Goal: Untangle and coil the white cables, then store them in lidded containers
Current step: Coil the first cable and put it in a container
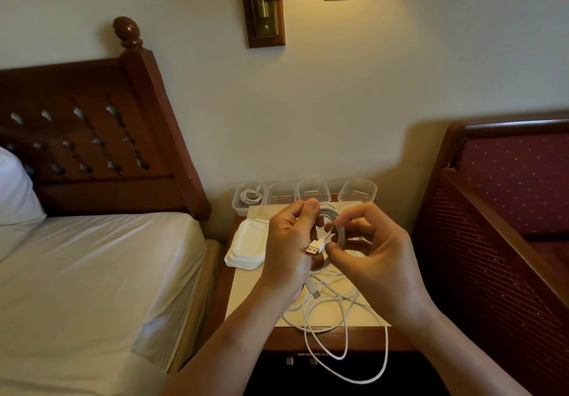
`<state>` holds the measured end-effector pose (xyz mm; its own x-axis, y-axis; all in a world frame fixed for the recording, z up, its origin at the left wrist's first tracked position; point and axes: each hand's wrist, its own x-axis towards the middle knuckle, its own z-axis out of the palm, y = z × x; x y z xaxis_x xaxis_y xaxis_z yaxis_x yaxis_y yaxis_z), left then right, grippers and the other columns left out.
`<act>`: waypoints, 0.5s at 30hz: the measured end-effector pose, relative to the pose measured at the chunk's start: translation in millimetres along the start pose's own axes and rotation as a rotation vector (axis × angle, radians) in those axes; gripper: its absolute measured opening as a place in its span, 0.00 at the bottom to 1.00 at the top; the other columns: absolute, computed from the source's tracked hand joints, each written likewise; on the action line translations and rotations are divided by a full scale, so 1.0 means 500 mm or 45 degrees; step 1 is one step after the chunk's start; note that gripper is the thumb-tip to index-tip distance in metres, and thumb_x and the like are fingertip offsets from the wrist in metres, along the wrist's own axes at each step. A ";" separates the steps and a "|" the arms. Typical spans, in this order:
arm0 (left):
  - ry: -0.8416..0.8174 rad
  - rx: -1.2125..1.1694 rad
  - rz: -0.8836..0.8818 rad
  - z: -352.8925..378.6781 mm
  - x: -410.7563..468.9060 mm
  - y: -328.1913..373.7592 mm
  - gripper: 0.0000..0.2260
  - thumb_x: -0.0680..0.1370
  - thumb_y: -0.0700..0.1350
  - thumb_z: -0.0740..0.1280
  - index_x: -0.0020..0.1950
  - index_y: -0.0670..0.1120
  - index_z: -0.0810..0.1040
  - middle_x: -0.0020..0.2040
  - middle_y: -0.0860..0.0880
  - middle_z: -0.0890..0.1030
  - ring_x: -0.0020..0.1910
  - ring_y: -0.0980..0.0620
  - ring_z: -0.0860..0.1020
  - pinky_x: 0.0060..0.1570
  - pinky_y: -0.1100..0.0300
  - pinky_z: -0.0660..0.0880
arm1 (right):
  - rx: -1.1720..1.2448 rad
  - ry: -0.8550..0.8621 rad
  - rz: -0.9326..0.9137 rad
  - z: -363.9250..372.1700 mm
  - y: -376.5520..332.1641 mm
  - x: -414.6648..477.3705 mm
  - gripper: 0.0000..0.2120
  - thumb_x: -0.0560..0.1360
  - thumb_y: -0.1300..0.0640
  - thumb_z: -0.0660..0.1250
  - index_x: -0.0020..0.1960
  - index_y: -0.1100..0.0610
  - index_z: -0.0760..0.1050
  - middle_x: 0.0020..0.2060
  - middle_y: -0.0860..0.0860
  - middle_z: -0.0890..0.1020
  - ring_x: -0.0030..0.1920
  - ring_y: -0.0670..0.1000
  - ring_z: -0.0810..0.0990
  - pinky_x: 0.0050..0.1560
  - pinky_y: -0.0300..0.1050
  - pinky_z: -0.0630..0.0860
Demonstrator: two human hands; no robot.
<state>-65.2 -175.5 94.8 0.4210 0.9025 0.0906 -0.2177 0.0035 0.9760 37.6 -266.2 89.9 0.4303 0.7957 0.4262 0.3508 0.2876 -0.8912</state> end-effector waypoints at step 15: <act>-0.077 0.216 0.117 0.002 -0.002 -0.004 0.19 0.85 0.38 0.60 0.38 0.50 0.80 0.27 0.52 0.72 0.25 0.56 0.67 0.26 0.62 0.66 | -0.351 0.187 -0.482 0.003 0.026 0.028 0.07 0.72 0.55 0.78 0.48 0.46 0.85 0.47 0.42 0.80 0.51 0.51 0.78 0.50 0.60 0.74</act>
<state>-64.5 -176.6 93.0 0.4595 0.8682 0.1875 -0.1082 -0.1548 0.9820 46.9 -250.4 84.0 0.3362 0.5732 0.7473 0.7037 0.3745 -0.6038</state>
